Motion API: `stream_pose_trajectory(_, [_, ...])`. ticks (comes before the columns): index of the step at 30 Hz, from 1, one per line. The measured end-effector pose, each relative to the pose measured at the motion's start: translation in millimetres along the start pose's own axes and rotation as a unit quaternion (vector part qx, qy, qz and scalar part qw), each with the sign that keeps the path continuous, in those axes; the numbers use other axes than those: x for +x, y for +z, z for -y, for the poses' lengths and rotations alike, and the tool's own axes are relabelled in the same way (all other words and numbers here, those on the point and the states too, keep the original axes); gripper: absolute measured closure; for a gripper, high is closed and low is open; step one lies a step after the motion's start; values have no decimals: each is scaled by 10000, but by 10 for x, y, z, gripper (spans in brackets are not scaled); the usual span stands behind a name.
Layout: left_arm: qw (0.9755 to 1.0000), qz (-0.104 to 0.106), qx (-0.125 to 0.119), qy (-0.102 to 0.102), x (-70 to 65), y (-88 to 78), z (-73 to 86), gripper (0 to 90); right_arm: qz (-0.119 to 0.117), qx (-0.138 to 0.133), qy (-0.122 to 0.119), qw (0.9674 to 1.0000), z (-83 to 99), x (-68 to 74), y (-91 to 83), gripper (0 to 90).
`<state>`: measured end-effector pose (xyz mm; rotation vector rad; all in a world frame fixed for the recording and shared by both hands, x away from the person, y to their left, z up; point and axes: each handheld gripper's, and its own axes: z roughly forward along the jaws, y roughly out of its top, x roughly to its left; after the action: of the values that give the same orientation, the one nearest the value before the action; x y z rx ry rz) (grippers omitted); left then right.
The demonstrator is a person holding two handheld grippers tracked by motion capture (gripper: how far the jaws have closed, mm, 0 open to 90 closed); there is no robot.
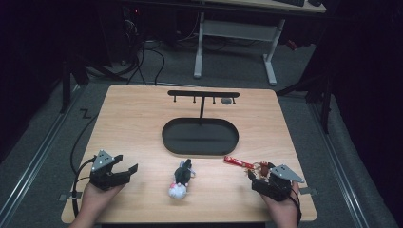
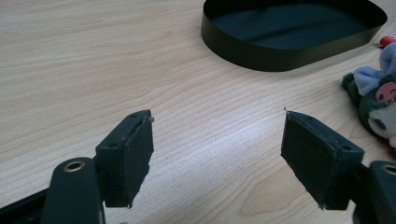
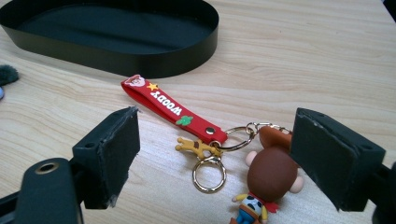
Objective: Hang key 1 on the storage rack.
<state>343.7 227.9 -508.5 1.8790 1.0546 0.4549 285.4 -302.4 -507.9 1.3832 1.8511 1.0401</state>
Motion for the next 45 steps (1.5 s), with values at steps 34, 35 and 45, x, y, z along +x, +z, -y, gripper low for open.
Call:
stream_pose_trajectory(34, [9989,324,60,325,4,-30,-20,221,-319,765,-194,9964,-130,120,-29,148])
stream_pose_trajectory(35, [9988,337,87,342,22,-24,-11,219,-345,865,-102,9956,-136,114,-32,156])
stream_pose_trajectory(45, [9981,324,95,519,9,-56,1,214,-366,1444,-61,9888,-246,155,-50,169])
